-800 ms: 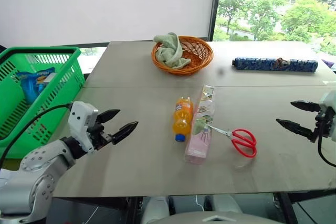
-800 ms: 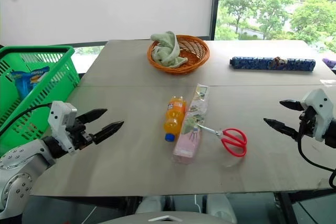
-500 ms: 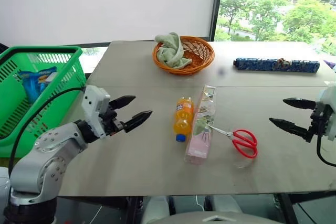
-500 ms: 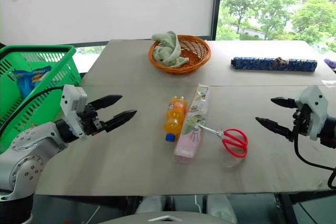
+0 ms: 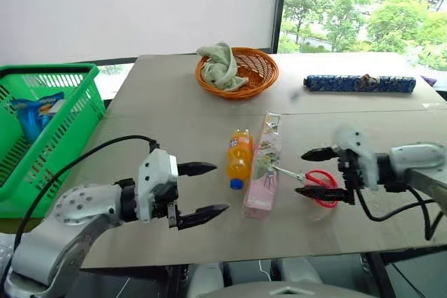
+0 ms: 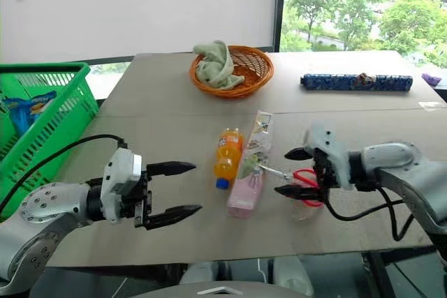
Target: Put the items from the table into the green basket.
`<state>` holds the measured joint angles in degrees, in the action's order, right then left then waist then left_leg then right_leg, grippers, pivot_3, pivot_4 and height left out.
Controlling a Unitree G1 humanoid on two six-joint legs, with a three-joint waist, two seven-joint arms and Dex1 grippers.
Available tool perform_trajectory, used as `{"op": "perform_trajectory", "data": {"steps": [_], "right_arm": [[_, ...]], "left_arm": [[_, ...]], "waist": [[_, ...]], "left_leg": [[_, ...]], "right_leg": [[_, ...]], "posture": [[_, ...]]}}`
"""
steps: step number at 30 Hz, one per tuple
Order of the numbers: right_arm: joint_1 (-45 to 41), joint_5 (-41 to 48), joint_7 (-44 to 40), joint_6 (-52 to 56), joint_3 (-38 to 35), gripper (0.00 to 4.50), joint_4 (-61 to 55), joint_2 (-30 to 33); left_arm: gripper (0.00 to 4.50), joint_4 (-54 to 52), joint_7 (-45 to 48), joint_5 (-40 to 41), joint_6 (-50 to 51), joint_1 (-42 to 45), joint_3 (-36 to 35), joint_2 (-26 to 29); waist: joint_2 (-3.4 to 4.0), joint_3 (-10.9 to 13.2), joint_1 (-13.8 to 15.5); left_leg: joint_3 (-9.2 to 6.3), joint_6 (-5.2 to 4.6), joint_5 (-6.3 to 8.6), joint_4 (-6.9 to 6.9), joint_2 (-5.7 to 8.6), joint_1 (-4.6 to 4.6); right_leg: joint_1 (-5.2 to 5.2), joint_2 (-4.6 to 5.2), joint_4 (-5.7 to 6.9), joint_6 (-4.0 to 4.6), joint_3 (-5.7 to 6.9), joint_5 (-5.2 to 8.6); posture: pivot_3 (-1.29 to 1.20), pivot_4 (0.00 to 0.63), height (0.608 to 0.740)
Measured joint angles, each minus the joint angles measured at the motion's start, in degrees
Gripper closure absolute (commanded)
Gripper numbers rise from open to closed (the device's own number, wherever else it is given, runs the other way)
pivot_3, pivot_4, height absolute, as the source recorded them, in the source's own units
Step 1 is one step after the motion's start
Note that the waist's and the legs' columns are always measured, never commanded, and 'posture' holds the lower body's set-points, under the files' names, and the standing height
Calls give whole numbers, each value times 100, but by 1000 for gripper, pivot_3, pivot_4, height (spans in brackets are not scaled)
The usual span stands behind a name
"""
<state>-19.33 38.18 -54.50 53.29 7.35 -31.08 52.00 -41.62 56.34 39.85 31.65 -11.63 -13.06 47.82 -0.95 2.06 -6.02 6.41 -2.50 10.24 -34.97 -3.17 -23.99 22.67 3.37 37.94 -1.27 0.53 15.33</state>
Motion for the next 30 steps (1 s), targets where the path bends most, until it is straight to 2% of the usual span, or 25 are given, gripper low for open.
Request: {"op": "perform_trajectory", "data": {"steps": [6,13,14,16,22,30], "right_arm": [[-697,-773,-4,117,1015,0,886,-78],[-1232,-1528,-322,-153,1779,0,1871,-290],[-1341,-1673,-386,-245,1902,537,2015,-326],[-1432,-1887,-479,-376,2018,1236,2209,-411],[-1492,-2111,-896,-498,2114,4297,2307,-393],[-1473,-2135,-1018,-508,1828,4388,2258,-223]], "left_arm": [[58,-473,-227,21,-3,-342,-182,-2],[58,-696,-464,-32,-114,-761,-289,-98],[0,-710,-513,-39,-133,-822,-301,-120],[0,-740,-554,-43,-194,-922,-339,-142],[0,-895,-655,-44,-267,-1167,-488,-179],[0,-882,-750,-48,-286,-795,-423,-154]], "waist": [[2,10,215],[21,29,397],[22,30,420],[20,32,462],[26,53,613],[30,55,679]], "left_leg": [[-2,3,4,8,2,-8],[0,2,3,4,3,-7],[0,2,3,4,3,-8],[0,2,4,4,2,-8],[-4,2,4,4,2,-22],[-4,3,4,-1,2,-40]], "right_leg": [[7,2,-9,3,0,1],[7,-2,-6,2,14,1],[7,-2,-6,2,15,1],[7,-2,-7,2,15,1],[18,-1,-8,2,21,1],[34,0,-7,1,23,0]], "posture": [[11,22,740],[77,26,740],[77,26,740],[89,26,740],[91,21,740],[52,12,740]]}}
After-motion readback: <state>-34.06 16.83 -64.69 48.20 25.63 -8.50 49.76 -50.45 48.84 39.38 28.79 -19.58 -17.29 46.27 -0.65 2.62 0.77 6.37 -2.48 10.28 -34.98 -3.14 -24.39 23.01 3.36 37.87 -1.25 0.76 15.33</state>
